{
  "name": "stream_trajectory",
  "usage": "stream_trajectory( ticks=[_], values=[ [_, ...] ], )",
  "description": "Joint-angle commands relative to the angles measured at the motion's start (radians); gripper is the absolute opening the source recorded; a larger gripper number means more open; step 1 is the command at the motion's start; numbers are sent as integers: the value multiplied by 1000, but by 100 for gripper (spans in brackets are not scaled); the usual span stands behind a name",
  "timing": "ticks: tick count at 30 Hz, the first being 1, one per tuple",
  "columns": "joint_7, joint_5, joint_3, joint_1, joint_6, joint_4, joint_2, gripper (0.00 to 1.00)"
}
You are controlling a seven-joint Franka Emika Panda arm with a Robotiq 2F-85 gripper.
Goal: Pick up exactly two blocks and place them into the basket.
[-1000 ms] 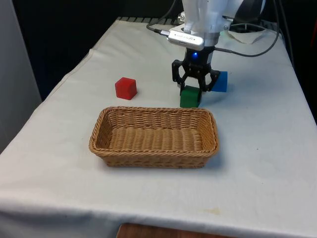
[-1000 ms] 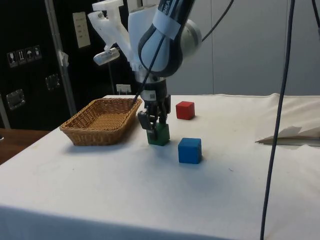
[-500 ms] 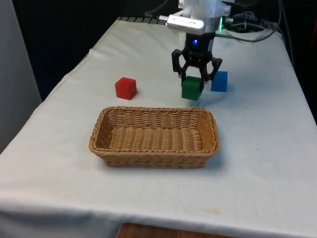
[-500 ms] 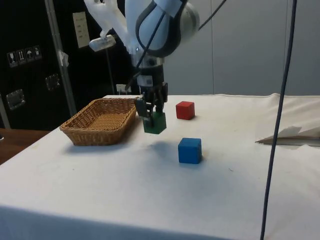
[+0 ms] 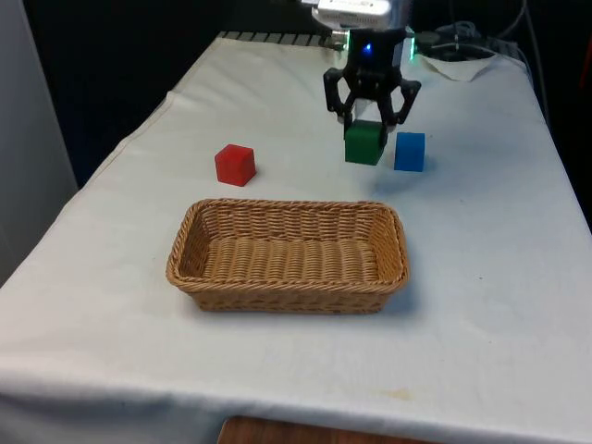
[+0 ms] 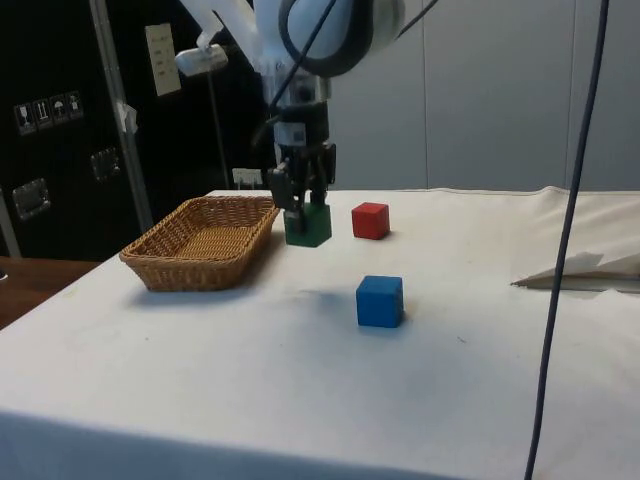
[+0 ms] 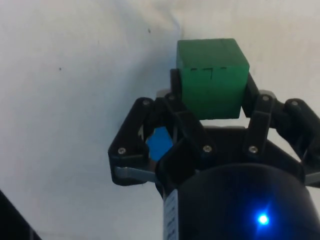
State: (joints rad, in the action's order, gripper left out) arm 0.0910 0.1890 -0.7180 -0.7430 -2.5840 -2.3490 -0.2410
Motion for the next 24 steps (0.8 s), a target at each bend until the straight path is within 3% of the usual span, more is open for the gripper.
stream_trajectory(
  ticks=[1,5,6,7,14,22,23,24],
  values=[
    [25,-36,-19,-11,18,2,17,0],
    [45,-70,-20,-8,43,4,55,0],
    [25,-44,-7,0,31,0,49,0],
    [48,-77,-21,-8,48,6,62,0],
    [76,-127,-20,-2,94,29,108,0],
    [65,-123,-20,5,146,90,110,0],
    [67,-120,-18,2,127,73,116,0],
    [59,-118,-21,7,153,101,106,0]
  ],
)
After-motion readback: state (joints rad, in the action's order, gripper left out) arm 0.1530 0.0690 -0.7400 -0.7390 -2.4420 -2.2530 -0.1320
